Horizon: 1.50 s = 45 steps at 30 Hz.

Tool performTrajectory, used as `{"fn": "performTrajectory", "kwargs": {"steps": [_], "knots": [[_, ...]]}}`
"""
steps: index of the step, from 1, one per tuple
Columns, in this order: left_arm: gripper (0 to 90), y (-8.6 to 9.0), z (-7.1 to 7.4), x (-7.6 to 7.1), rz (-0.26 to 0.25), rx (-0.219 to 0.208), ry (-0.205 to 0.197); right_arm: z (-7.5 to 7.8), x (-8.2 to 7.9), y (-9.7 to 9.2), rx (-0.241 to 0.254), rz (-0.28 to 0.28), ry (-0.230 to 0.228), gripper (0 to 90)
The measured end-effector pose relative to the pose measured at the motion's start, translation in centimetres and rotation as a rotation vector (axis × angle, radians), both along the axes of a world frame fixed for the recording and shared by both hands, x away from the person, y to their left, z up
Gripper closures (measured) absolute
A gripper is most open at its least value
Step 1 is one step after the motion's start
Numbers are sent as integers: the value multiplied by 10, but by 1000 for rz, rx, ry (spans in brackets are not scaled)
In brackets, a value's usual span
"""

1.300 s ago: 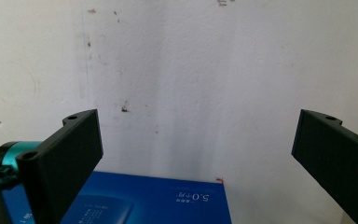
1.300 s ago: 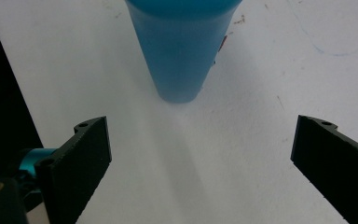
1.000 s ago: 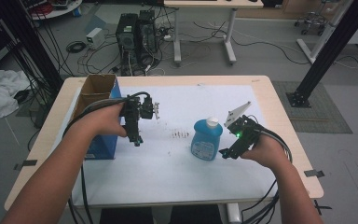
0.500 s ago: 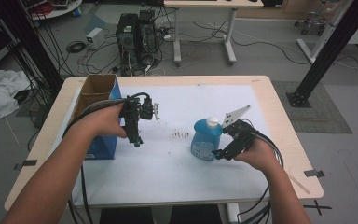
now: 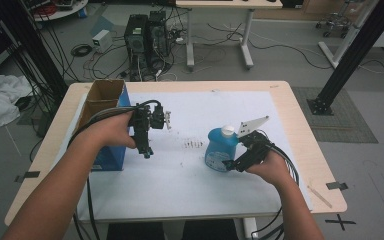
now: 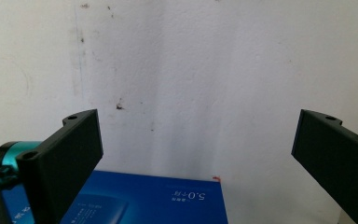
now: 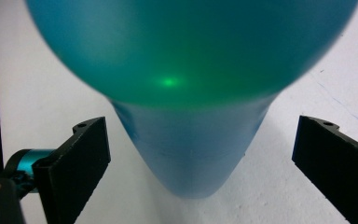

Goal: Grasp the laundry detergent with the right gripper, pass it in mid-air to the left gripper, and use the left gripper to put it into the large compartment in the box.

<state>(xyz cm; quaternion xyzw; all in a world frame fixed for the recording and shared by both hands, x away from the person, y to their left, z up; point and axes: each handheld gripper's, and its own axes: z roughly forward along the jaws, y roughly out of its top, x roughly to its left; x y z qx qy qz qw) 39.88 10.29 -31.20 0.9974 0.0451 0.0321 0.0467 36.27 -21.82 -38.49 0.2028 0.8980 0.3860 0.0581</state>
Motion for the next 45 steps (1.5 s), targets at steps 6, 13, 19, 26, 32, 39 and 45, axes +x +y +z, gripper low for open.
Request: {"fn": "performTrajectory", "kwargs": {"steps": [6,13,19,26,32,39,45], "knots": [[17,1,-1,0,3,1,1,-5,0,1,31,0,-11,32],[17,0,-1,0,3,4,1,-9,0,7,58,0,-38,35],[17,0,-1,0,2,3,1,-11,0,8,75,-14,-60,40],[17,0,-1,0,2,1,1,-13,-1,7,109,-29,-73,145],[16,1,-1,0,2,0,-2,-15,-1,8,112,-29,-73,147],[17,1,-1,0,6,0,-1,-17,0,8,123,-38,-65,235],[17,0,-2,0,4,0,0,-17,0,7,123,-36,-63,252]]}}
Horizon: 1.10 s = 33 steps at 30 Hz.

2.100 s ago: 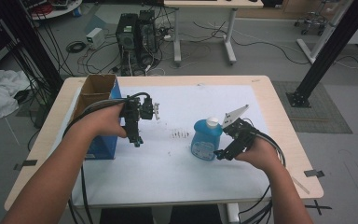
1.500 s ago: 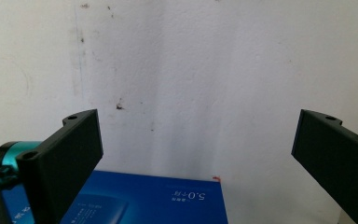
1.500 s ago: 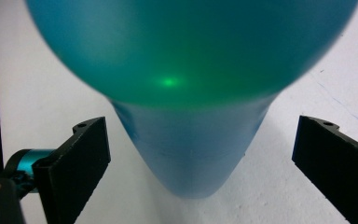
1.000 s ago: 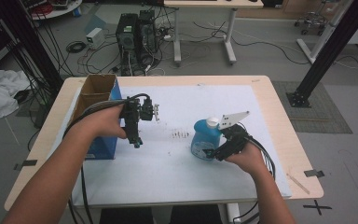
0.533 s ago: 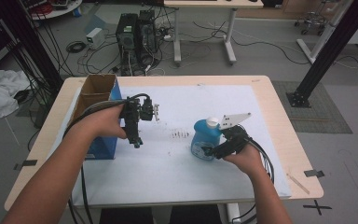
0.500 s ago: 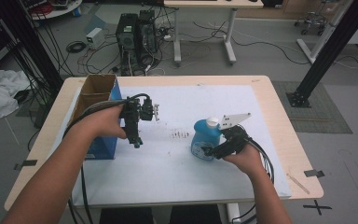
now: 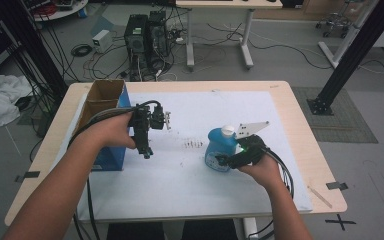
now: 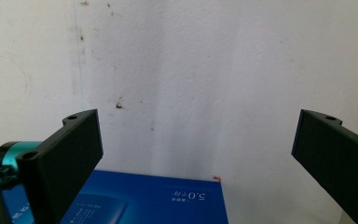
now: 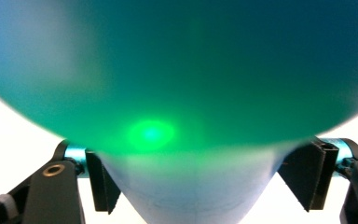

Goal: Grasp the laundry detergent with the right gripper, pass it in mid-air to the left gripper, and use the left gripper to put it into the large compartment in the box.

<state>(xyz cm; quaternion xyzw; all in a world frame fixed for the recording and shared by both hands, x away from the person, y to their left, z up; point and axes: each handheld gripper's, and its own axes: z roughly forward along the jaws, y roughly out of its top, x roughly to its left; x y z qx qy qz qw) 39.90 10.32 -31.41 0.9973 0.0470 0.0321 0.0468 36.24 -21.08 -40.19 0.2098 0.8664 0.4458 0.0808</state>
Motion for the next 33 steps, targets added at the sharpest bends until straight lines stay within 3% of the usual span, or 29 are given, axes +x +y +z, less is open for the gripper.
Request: {"fn": "performTrajectory", "kwargs": {"steps": [18,20,33], "knots": [[17,0,-3,2,1,12,4,-2,1,1,32,31,1,364],[17,0,-4,2,2,11,3,-2,1,1,38,39,3,412],[16,0,-1,1,6,4,-1,-1,-1,0,27,74,-57,472]]}}
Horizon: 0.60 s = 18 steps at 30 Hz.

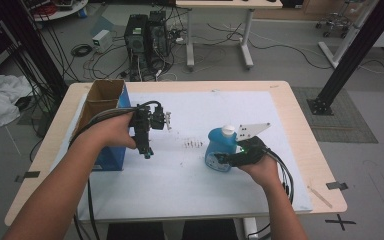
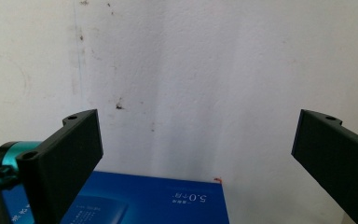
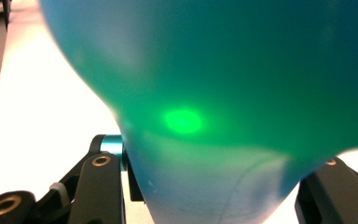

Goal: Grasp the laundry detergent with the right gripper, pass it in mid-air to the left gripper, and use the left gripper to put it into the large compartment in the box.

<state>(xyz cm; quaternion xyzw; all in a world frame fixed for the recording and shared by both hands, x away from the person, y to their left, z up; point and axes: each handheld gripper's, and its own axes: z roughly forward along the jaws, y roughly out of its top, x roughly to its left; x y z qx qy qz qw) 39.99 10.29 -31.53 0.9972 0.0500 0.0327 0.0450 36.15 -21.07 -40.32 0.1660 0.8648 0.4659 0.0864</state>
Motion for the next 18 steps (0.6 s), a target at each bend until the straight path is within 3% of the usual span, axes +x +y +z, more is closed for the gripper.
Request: {"fn": "performTrajectory", "kwargs": {"steps": [4,8,15,18], "knots": [[17,0,2,-1,-7,-10,-1,2,-2,1,-11,5,0,476],[16,-2,9,-3,-19,-24,1,7,-4,0,10,18,-5,477],[17,-10,29,-14,-59,-35,-25,31,-11,7,25,77,-10,476],[16,-14,40,-21,-88,-36,-27,41,-15,14,5,107,-25,476]]}}
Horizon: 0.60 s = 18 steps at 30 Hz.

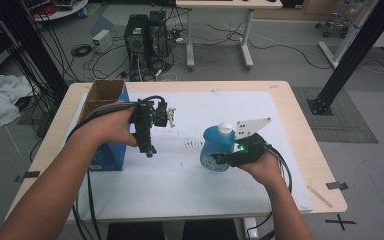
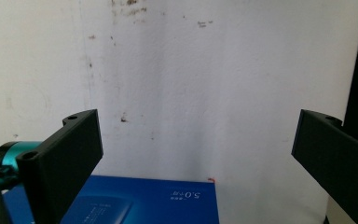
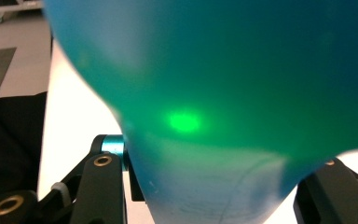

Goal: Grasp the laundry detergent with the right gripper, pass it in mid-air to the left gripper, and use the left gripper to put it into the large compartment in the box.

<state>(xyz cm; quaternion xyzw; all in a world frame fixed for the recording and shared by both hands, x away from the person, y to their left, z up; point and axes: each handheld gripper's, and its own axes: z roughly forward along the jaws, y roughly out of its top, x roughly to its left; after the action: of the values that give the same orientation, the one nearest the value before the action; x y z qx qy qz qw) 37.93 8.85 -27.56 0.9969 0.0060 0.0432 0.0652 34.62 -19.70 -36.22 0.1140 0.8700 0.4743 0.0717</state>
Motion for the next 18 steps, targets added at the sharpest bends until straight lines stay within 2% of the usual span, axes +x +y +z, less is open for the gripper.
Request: {"fn": "performTrajectory", "kwargs": {"steps": [3,5,7,10,18], "knots": [[16,-4,10,-8,-22,-14,14,7,-3,6,-5,25,-7,476],[16,-7,17,-12,-34,-21,3,11,-4,10,2,43,-6,475],[17,-10,23,-16,-39,-34,10,14,-6,13,6,59,-8,476],[17,-13,29,-21,-64,-32,8,18,-8,20,-7,80,-14,476],[16,-20,35,-28,-83,-39,16,22,-13,39,-39,134,-16,475]]}}
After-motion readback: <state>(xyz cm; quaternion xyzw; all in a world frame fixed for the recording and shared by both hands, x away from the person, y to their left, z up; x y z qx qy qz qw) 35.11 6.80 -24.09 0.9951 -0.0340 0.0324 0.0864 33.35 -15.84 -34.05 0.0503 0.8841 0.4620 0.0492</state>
